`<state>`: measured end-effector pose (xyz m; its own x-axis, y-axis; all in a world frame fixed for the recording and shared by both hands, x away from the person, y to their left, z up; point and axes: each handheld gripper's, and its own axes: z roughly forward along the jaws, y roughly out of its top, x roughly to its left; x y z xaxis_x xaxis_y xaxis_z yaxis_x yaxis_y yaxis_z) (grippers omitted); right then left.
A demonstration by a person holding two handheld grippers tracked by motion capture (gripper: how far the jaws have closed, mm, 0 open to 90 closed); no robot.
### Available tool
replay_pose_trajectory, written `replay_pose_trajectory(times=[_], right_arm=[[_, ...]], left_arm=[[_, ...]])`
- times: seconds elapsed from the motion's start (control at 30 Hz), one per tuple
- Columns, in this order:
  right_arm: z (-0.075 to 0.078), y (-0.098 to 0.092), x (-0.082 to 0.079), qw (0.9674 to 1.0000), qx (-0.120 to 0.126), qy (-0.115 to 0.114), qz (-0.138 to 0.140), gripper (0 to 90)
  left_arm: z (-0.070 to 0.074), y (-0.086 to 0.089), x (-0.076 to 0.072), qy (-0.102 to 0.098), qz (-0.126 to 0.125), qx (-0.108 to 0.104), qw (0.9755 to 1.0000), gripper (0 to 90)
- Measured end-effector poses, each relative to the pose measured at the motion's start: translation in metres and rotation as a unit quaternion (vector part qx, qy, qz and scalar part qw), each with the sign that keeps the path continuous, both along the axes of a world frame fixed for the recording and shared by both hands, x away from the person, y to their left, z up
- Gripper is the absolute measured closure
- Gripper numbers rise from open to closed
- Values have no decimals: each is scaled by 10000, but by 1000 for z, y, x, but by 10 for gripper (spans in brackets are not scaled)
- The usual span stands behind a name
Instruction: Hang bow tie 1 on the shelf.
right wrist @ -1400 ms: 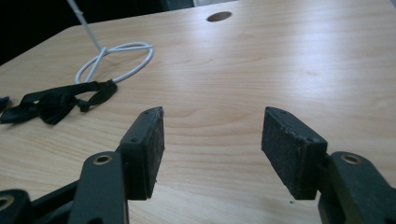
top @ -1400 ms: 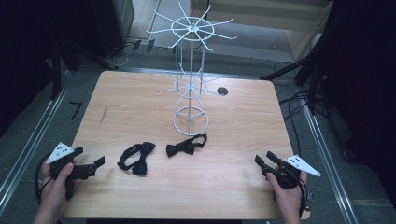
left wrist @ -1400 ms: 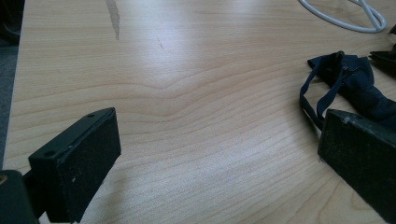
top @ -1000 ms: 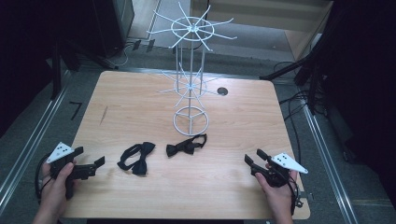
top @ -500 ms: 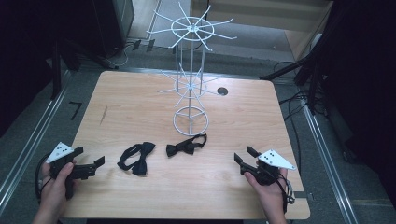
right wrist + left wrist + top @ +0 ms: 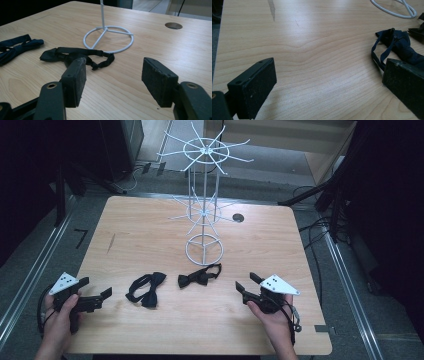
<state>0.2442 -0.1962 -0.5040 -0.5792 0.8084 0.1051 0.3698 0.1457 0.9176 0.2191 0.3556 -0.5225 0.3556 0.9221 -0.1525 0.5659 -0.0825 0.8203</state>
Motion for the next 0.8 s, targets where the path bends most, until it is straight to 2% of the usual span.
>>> replay_pose_trajectory(times=[0.37,0.8], right_arm=[[5,23,4,9997,-18,-65,229,364],[7,39,5,9993,-18,-58,376,367]], left_arm=[[0,0,0,-4,-6,0,10000,0],[0,0,0,-8,-5,10,10000,0]])
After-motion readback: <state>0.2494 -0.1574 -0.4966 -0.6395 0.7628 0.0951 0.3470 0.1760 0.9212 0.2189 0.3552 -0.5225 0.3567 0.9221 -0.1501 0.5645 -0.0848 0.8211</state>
